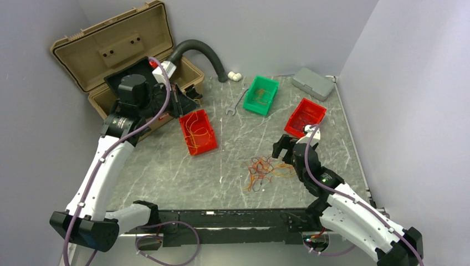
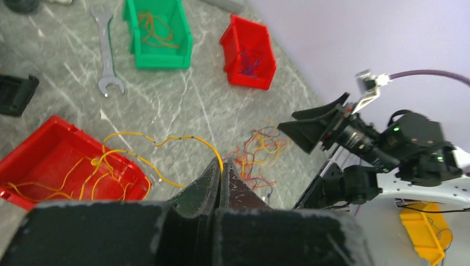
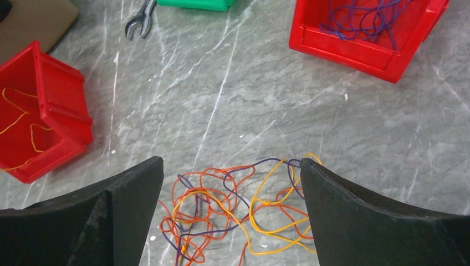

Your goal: Untangle the cables

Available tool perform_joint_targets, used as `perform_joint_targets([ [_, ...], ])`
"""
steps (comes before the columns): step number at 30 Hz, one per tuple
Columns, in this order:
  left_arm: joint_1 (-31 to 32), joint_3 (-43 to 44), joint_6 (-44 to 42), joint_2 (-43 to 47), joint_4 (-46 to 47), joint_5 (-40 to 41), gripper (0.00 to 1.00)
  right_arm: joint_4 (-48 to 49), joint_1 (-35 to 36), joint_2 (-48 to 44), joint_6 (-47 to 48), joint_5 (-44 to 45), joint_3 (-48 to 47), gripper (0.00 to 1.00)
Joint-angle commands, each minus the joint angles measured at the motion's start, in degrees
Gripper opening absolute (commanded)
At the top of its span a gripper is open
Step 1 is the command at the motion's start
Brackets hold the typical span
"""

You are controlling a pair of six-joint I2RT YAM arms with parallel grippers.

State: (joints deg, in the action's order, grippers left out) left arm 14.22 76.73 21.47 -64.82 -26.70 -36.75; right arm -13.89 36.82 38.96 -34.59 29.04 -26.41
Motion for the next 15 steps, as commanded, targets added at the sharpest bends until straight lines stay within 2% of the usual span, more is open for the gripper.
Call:
perform_joint_targets([
  [1,-0.21,-2.02,-3.47,-1.43,-0.69,1.78,0.0,2.93,-0.02,-0.97,2.02,-2.5,-1.56,0.95],
  [8,-0.2,-2.37,-4.77,-3.25,-0.57,3.91,0.0,3.31,0.07,-2.06,2.72,-3.37,-1.43,0.95],
  [15,-0.16,2.51,-5.42,-5.67,-1.52,4.1,0.0,2.84,-0.02,-3.0,3.25,-3.12,-1.53,0.95],
])
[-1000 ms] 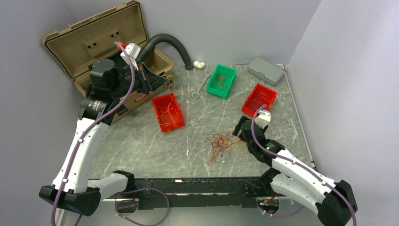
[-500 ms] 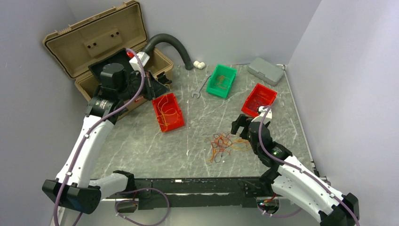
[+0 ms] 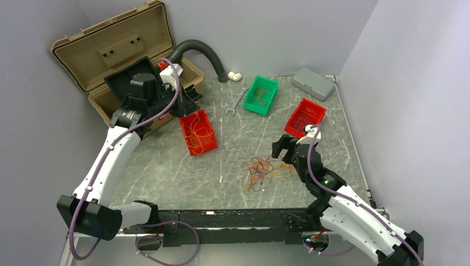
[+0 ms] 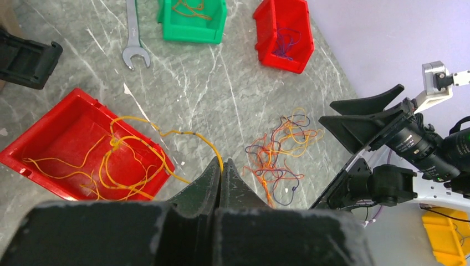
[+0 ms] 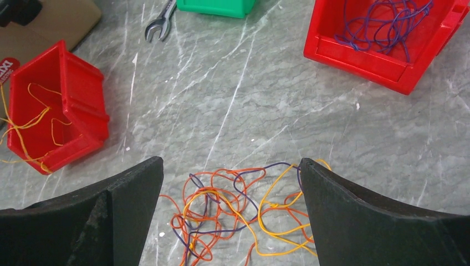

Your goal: Untangle the cables

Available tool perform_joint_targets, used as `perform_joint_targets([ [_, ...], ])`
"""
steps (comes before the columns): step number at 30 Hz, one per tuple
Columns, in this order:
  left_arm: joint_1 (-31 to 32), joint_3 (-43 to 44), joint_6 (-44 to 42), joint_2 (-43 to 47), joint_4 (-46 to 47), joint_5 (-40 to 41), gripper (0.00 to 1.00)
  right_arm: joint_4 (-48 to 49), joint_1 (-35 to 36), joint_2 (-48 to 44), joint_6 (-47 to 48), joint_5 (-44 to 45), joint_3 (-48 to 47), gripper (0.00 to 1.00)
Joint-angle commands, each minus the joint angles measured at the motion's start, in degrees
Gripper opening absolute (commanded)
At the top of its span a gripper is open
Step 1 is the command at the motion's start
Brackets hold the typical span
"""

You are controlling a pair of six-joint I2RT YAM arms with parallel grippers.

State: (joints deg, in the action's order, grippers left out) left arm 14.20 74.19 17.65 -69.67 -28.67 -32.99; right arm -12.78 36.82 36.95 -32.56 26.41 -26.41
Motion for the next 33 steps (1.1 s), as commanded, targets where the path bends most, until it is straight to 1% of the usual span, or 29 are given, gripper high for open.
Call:
perform_joint_targets([
  [1,-0.13,6.38,-1.91,-1.37,0.0,0.37,0.0,1.73,0.0,-1.07,1.29,-0.32,-1.46,0.95],
  [6,-0.14,11.12,-3.28,-3.62,-1.94,1.59,0.0,1.56,0.03,-1.25,1.69,-0.18,-1.85,0.95],
  [13,-0.14,9.58,-3.34,-5.55,-0.25,1.86,0.0,1.88,-0.01,-1.18,1.86,-0.9,-1.97,0.95],
  [18,-0.14,4.26,-3.48,-6.02,2.77,6.07,0.0,2.05,-0.02,-1.59,2.1,-1.25,-1.79,0.95],
  [24,-0.16,-0.37,-1.74,-9.51,4.22,13.25,0.0,3.17,-0.05,-1.1,1.91,-2.6,-1.78,0.95],
  [30,0.07,-10.37,2.32,-8.98,11.59,16.99,0.0,3.15,-0.02,-0.7,2.46,-3.29,-2.27,0.95],
  [33,1.57,-14.71,3.85,-9.25,14.08,19.11,0.0,3.11,-0.12,-0.79,2.76,-3.03,-2.31,0.95],
])
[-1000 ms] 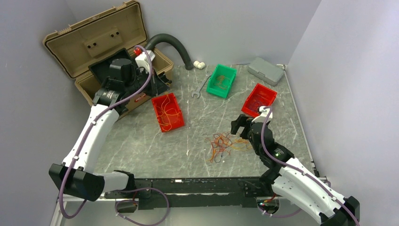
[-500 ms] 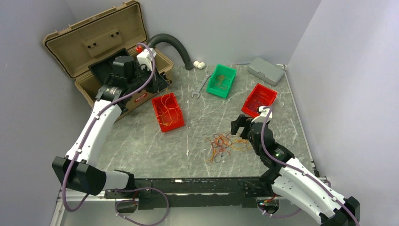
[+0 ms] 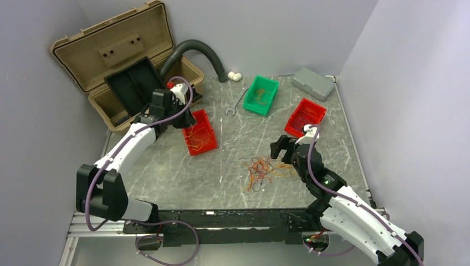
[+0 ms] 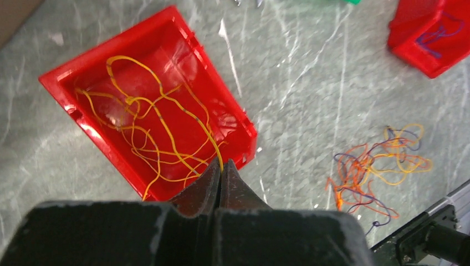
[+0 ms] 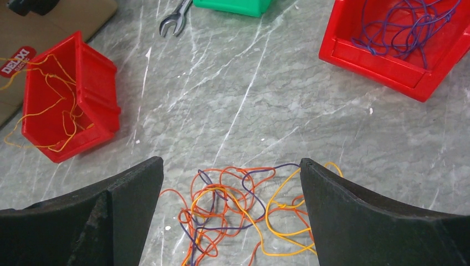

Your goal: Untangle the cables

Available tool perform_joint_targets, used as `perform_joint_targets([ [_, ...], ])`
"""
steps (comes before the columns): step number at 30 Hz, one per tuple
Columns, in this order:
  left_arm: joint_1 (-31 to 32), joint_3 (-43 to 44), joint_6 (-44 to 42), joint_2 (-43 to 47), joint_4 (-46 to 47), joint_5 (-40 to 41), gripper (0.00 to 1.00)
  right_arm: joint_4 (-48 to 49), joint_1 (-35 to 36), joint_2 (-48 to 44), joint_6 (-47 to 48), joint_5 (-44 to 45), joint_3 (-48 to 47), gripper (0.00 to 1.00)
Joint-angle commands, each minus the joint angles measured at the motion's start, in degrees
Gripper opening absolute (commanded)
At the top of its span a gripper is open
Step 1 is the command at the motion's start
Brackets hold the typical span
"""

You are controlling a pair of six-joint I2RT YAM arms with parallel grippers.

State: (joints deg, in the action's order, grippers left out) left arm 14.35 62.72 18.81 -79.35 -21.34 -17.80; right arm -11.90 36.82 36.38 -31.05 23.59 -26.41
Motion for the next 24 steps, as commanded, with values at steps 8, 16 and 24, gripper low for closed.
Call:
perform_joint_targets([
  [8,3.82,-11.87,4.37,-3.83,14.17,7.85,0.0,2.64,-0.05,0.1,0.42,-1.12,-2.03,0.95],
  [16,4.47,-9.63,3.33,-8.6,11.33,9.11,0.24,-9.32,-0.97,6.55,-2.68,1.26,-8.14,0.94],
  [24,9.61,-5.62,1.22,-1.09,5.91,11.8,0.7,-20.92,-4.26,18.05,-1.98,-10.64,-12.41,0.88],
])
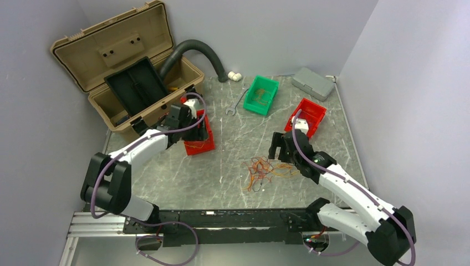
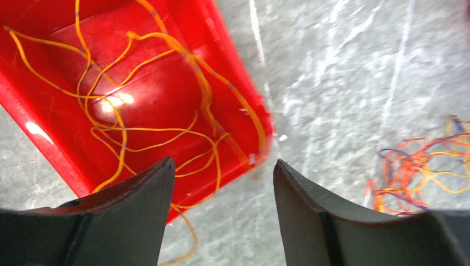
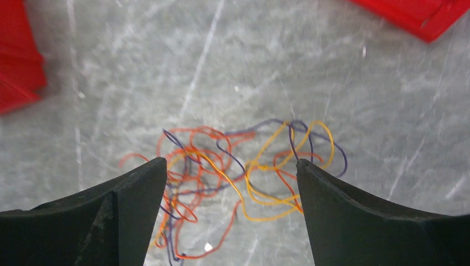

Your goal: Untangle the cables

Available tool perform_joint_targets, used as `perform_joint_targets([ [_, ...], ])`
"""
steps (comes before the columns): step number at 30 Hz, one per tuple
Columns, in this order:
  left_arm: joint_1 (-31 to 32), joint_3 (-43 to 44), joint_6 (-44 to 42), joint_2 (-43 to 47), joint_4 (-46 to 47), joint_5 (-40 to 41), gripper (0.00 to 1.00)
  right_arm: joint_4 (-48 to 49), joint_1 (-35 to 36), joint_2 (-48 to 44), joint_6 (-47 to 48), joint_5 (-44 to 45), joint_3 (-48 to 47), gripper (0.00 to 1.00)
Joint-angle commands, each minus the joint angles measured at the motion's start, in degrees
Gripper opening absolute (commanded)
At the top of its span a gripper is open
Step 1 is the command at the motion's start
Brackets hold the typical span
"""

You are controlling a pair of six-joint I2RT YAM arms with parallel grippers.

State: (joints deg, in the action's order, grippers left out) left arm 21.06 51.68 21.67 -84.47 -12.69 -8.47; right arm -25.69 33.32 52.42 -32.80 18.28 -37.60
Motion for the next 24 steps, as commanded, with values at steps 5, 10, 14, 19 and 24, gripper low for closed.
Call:
perform_joint_targets([
  [5,7.76,10.11,-3.56,6.79,-7.86,5.29,0.84,-4.56,-1.94,3.87,-0.53,-4.98,0.89,0.82],
  [10,12.32,12.48,-4.47,9.79,-11.98,8.28,0.96,2.64,-2.96,7.19,-1.39,-7.47,2.34,0.8],
  [14,14.97,11.3,-4.88,13.38,-11.9,8.29,0.96,6.27,-3.26,11.69,-2.44,-8.07,1.19,0.76],
  [19,16.42,6.22,-4.93,19.57,-7.96,4.86,0.94,9.97,-3.42,16.98,-4.02,-8.69,0.01,0.67],
  [24,16.69,0.26,-4.7,25.58,-5.16,4.1,0.93,9.85,-3.36,18.22,-3.35,-9.02,-1.45,0.37],
])
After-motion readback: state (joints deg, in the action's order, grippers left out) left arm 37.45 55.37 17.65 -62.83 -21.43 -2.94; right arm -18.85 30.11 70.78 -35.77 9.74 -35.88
